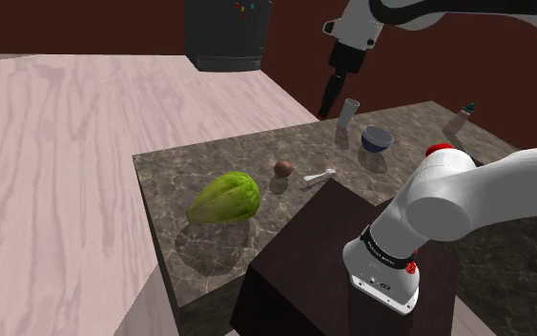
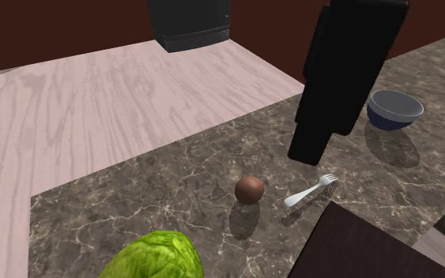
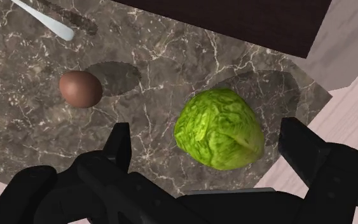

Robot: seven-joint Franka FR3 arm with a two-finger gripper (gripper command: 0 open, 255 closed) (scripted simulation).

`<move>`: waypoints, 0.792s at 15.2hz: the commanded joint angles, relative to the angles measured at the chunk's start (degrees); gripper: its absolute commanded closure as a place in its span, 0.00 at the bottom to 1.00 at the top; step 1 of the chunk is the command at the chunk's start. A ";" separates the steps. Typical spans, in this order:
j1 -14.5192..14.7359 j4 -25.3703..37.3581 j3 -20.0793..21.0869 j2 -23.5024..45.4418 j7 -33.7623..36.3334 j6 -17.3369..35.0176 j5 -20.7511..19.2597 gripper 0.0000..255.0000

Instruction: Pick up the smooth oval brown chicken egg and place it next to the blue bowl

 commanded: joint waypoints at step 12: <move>5.75 1.78 -20.15 25.95 -38.59 16.38 -0.41 0.00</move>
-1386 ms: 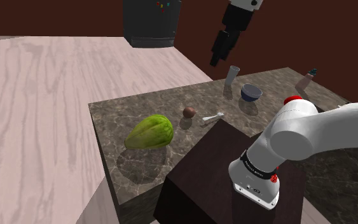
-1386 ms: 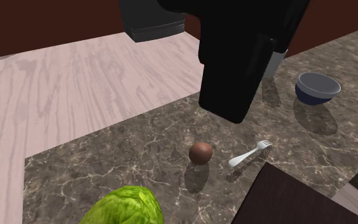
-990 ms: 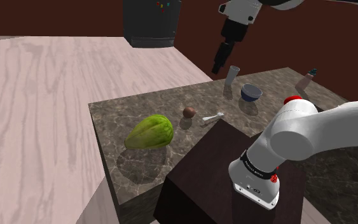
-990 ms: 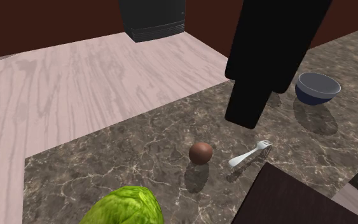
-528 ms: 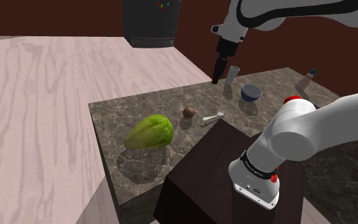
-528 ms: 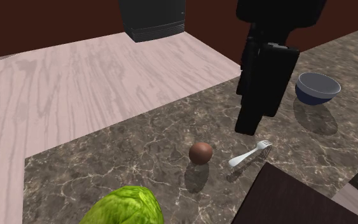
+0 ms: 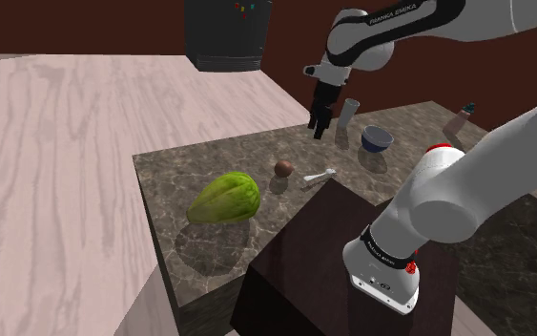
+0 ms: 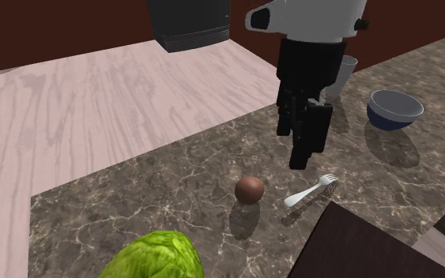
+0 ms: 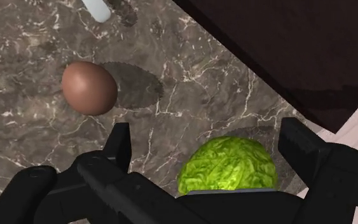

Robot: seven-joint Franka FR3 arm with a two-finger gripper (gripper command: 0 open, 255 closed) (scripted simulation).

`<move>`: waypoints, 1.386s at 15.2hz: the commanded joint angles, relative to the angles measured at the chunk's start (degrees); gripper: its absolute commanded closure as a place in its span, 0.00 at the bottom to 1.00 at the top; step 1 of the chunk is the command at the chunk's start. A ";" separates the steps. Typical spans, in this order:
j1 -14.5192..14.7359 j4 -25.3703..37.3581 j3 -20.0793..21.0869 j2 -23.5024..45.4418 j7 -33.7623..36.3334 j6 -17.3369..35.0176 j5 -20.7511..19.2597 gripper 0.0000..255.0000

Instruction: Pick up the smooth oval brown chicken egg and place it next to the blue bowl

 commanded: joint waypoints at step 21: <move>-4.87 25.07 3.99 54.22 -54.26 9.88 25.17 0.00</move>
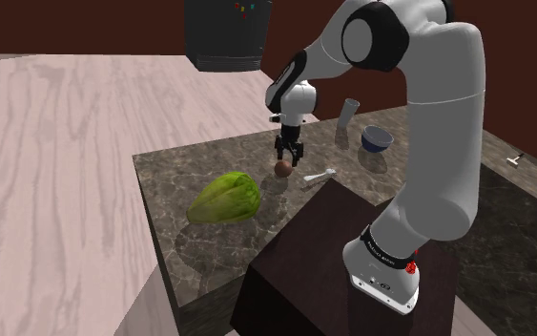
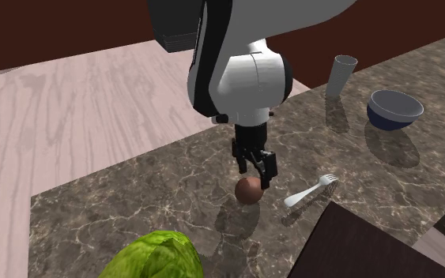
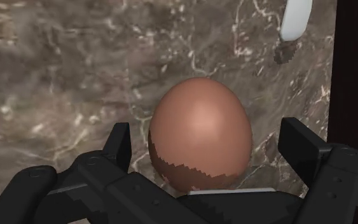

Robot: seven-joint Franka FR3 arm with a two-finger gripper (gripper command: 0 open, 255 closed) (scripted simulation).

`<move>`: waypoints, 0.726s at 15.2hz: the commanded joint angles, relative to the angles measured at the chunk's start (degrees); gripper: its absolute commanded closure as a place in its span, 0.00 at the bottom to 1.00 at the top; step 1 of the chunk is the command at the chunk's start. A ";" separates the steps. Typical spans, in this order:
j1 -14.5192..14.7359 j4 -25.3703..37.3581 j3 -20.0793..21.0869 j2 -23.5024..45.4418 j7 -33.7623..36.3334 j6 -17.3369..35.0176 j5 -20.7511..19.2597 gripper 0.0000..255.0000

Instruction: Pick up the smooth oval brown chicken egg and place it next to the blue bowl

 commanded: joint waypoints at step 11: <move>-0.43 -1.06 1.27 2.11 -1.11 3.00 1.64 0.00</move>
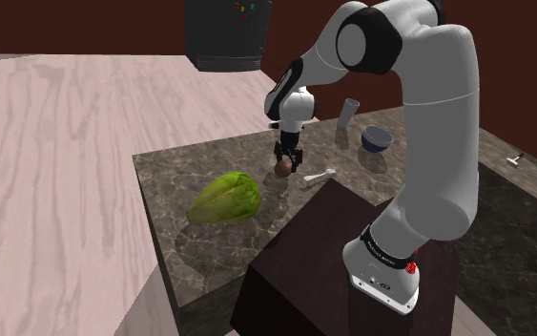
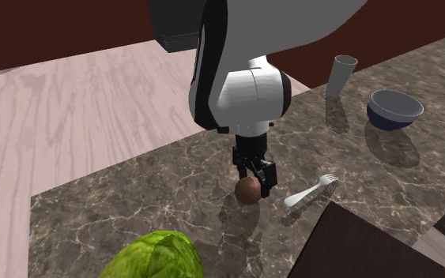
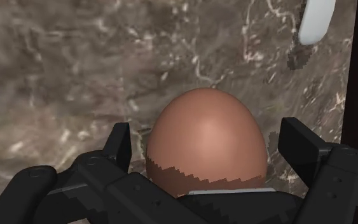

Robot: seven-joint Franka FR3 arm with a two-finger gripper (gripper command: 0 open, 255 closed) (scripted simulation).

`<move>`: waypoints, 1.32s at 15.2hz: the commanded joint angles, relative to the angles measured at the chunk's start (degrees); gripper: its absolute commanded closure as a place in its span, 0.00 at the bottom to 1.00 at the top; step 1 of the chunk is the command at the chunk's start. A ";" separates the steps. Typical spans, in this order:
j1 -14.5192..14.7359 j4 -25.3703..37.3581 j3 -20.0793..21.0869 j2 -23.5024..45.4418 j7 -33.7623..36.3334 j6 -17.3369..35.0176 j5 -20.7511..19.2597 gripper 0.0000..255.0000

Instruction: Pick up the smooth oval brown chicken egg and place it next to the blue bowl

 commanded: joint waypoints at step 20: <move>2.16 -1.79 -3.01 -7.16 2.54 -4.74 -3.89 1.00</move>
